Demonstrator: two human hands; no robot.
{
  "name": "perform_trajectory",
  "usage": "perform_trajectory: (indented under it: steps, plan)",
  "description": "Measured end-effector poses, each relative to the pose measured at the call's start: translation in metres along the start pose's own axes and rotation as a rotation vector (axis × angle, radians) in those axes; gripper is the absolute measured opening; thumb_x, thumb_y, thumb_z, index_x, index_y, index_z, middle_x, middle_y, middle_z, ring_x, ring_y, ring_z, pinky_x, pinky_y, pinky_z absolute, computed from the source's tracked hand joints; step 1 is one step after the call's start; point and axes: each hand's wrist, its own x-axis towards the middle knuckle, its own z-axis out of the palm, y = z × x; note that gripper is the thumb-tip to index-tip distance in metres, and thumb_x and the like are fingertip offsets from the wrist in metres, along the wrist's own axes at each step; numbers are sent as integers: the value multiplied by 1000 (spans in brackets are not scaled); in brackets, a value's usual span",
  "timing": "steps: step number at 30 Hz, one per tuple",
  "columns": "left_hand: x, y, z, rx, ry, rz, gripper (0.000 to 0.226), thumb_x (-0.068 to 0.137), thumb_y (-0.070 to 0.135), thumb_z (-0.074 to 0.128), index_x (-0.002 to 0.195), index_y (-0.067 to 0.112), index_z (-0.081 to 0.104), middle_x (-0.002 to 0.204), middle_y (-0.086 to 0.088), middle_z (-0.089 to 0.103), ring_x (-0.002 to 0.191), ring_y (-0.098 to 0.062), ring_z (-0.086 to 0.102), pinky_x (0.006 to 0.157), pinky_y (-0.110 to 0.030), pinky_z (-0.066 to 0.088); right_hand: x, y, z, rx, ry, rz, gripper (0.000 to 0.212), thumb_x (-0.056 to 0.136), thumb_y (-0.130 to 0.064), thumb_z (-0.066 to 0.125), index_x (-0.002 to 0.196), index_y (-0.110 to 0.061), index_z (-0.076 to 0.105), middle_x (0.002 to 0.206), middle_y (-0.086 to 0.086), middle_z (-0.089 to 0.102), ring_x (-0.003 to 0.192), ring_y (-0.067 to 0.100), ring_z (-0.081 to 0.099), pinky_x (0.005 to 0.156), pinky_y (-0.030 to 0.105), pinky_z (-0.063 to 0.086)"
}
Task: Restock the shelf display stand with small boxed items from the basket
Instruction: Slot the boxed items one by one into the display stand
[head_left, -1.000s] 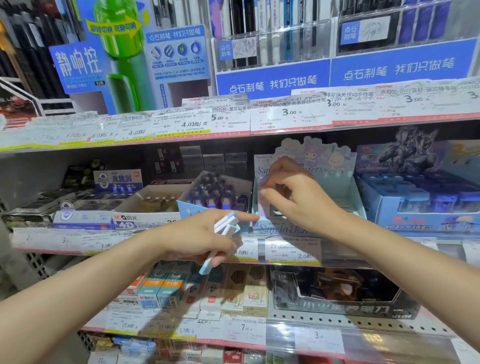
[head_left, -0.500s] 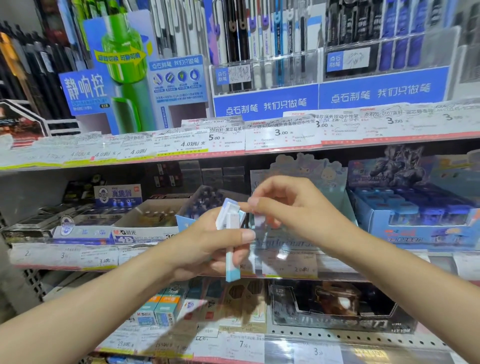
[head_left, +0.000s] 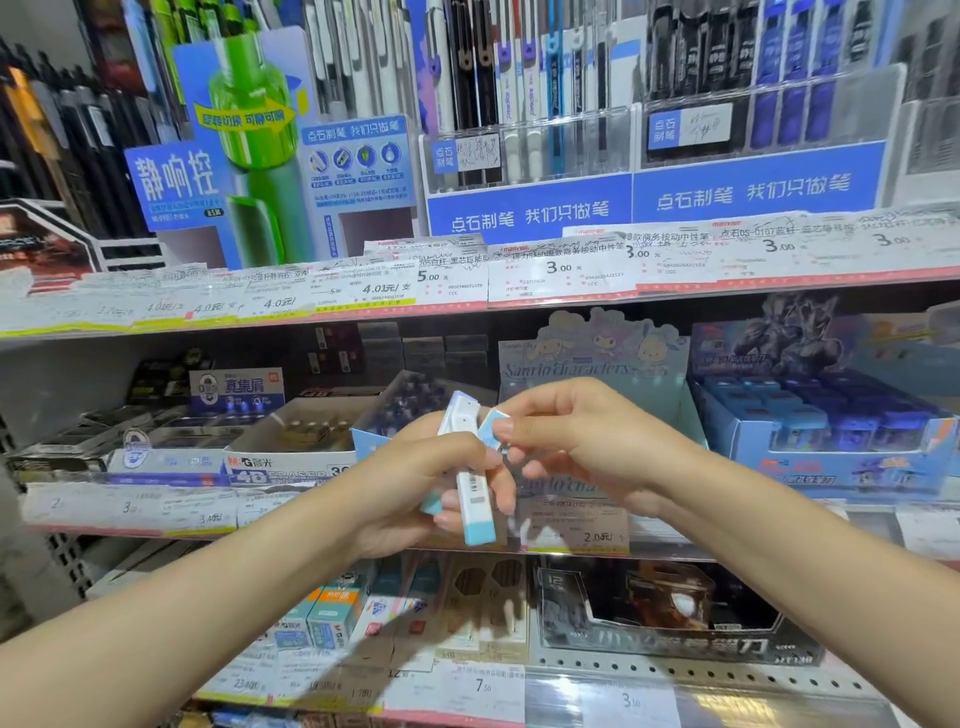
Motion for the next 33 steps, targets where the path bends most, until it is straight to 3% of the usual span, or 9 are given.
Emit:
perform_trajectory:
  steps: [4, 8, 13, 17, 19, 22, 25, 29, 33]
  plan:
    - [-3, -5, -3, 31, 70, -32, 10, 74, -1, 44, 82, 0, 49, 48, -10, 51, 31, -6, 26, 31, -10, 22, 6, -7, -16, 198, 278, -33, 9, 86, -4, 57, 82, -1, 64, 54, 1, 65, 46, 4, 59, 45, 11, 48]
    - [-4, -9, -8, 24, 244, 41, 17, 87, -2, 44, 96, 0, 59, 49, -9, 45, 30, -7, 25, 32, -11, 20, 3, -9, -25, 324, 350, -38, 13, 86, 0, 54, 74, -1, 60, 54, 5, 63, 45, 5, 61, 49, 12, 54]
    - [1, 0, -5, 161, 348, 166, 25, 92, 23, 50, 76, 8, 60, 46, -3, 47, 31, -5, 32, 30, -14, 23, 1, -2, -24, 331, 271, -21, 11, 88, -1, 53, 78, 0, 58, 34, -4, 55, 51, 5, 63, 65, 15, 55]
    - [6, 6, -4, 241, 417, 205, 20, 92, 21, 54, 78, 6, 58, 44, -1, 48, 34, -4, 39, 34, -10, 31, 0, -2, -28, 264, 215, -25, 6, 83, 4, 58, 84, -1, 61, 53, 3, 68, 54, 9, 68, 56, 15, 57]
    - [10, 11, -7, 256, 394, 199, 18, 91, 21, 55, 84, 5, 59, 45, -1, 47, 33, -5, 36, 33, -13, 29, -2, -3, -30, 135, 144, -17, 14, 80, 9, 58, 84, -4, 62, 62, 7, 69, 55, 14, 68, 52, 16, 56]
    - [19, 16, -12, 293, 317, 217, 19, 91, 20, 55, 79, 6, 58, 44, 1, 47, 35, -9, 33, 33, -14, 25, -3, -2, -30, -142, -18, -13, 29, 80, 8, 58, 105, -7, 62, 64, 3, 63, 59, 16, 58, 52, 15, 49]
    - [23, 16, -15, 502, 302, 315, 21, 91, 17, 56, 77, 3, 59, 44, 4, 48, 41, -11, 39, 41, -18, 30, 1, -3, -37, -239, -29, -80, 34, 84, 6, 56, 109, -16, 58, 66, 1, 53, 55, 8, 56, 61, 21, 55]
    - [18, 12, -15, 855, 241, 414, 30, 95, 16, 48, 77, -8, 52, 56, -7, 46, 49, -9, 41, 49, -20, 35, 11, -3, -58, -314, 103, -144, 36, 83, 5, 58, 102, -25, 53, 90, 10, 57, 89, 32, 65, 80, 35, 57]
    - [14, 1, -19, 1306, 106, 454, 17, 87, 25, 37, 74, 17, 44, 65, 6, 49, 61, -12, 45, 62, -38, 41, 22, 0, -67, -549, 184, -187, 53, 84, -2, 61, 122, -32, 38, 100, 8, 53, 87, 34, 66, 80, 45, 57]
